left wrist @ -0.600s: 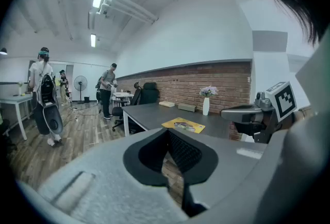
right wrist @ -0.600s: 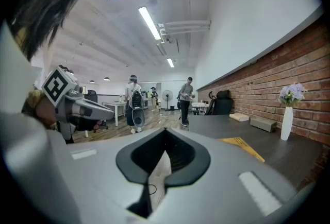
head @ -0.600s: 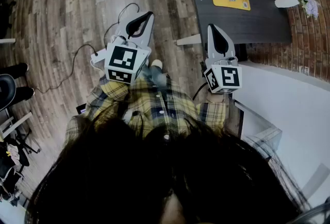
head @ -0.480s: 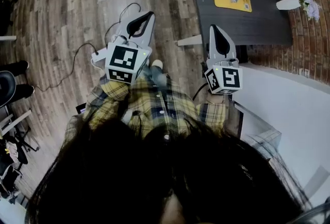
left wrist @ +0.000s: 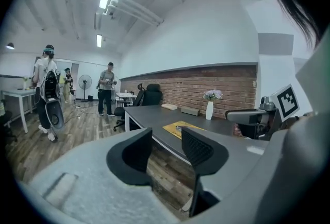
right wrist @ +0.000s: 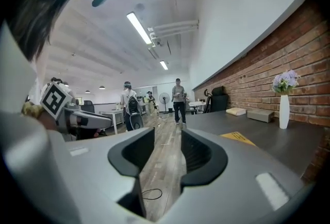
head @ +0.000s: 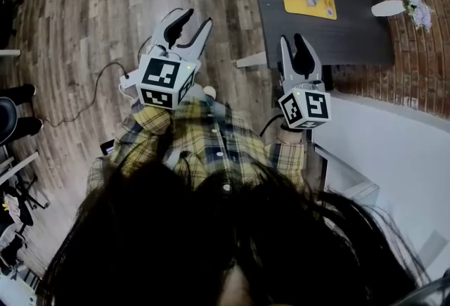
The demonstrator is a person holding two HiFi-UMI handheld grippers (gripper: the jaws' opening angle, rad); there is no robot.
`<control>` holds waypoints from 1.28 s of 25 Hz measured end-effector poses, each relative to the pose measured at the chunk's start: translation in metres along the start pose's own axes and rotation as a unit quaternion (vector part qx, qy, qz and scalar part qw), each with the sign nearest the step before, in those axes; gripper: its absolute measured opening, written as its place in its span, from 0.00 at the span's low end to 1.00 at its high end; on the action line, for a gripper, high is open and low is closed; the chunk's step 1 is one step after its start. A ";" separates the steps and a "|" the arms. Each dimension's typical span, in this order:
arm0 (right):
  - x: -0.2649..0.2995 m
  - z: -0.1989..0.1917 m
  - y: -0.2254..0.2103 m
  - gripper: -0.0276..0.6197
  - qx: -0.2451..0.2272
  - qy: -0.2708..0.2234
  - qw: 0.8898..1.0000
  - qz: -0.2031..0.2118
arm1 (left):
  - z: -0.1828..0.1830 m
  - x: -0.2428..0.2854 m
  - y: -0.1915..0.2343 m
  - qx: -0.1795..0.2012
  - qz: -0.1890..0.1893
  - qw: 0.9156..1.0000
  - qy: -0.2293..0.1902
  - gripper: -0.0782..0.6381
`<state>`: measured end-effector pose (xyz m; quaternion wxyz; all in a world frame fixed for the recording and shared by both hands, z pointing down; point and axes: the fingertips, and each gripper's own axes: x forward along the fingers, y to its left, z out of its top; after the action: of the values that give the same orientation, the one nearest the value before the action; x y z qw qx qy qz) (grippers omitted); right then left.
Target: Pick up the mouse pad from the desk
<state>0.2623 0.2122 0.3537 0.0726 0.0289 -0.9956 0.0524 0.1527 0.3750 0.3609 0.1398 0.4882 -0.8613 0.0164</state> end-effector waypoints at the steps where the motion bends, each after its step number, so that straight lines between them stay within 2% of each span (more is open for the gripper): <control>1: 0.000 0.000 -0.003 0.27 0.003 -0.002 1.000 0.001 | 0.001 0.002 -0.001 -0.001 0.002 1.000 0.000 0.37; 5: 0.008 -0.001 -0.011 0.36 0.014 -0.003 1.000 0.010 | 0.002 0.014 0.001 -0.001 0.006 1.000 0.003 0.44; 15: 0.067 -0.001 -0.033 0.43 0.016 0.007 1.000 0.009 | 0.016 0.073 0.037 -0.004 -0.005 1.000 -0.003 0.53; 24: 0.155 0.019 -0.054 0.49 0.022 0.008 0.999 -0.022 | 0.055 0.156 0.100 0.004 -0.044 0.999 -0.003 0.56; 32: 0.220 0.029 -0.064 0.49 0.021 0.007 0.998 -0.055 | 0.074 0.213 0.147 0.008 -0.082 0.997 -0.003 0.56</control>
<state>0.0453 0.1345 0.3642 0.0818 0.0846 -0.9906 0.0697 -0.0910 0.2616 0.3604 0.1341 0.5581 -0.8188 0.0101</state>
